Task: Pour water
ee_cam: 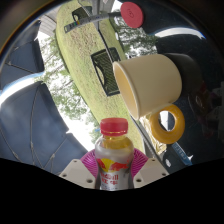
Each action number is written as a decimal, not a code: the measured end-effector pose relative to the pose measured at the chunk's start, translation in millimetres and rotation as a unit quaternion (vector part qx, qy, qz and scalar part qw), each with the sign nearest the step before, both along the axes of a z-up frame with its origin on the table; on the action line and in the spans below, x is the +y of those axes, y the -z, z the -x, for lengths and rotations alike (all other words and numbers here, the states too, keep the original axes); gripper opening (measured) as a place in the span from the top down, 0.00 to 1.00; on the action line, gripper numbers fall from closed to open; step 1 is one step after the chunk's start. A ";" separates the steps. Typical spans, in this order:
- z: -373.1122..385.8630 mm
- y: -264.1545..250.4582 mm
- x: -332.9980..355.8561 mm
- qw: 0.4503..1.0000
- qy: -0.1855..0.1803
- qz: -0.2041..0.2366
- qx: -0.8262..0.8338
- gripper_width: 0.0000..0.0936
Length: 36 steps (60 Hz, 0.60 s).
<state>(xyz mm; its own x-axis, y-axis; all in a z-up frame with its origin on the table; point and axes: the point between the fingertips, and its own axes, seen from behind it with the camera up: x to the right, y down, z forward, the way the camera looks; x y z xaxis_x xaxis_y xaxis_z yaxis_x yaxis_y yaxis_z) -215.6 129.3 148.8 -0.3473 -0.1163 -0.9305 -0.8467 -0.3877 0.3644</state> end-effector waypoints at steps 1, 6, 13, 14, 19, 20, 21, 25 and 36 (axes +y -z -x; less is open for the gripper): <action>0.5 0.3 -0.3 1.000 -0.002 0.001 -0.002 0.61; 3.3 -8.1 -5.7 0.999 -0.010 -0.017 -0.030 0.61; -22.4 -72.9 -15.2 0.979 0.030 -0.121 -0.163 0.61; -29.9 -86.6 -16.0 0.971 0.044 -0.141 -0.189 0.60; -76.6 -153.8 -21.7 0.907 0.120 -0.230 -0.333 0.61; -86.0 -164.7 -22.5 0.888 0.135 -0.244 -0.365 0.61; -104.0 -179.9 -26.1 0.869 0.150 -0.256 -0.395 0.61; -139.7 -191.9 -17.6 0.793 0.204 -0.270 -0.506 0.61; -241.8 -105.2 26.7 0.622 0.220 -0.188 -0.728 0.61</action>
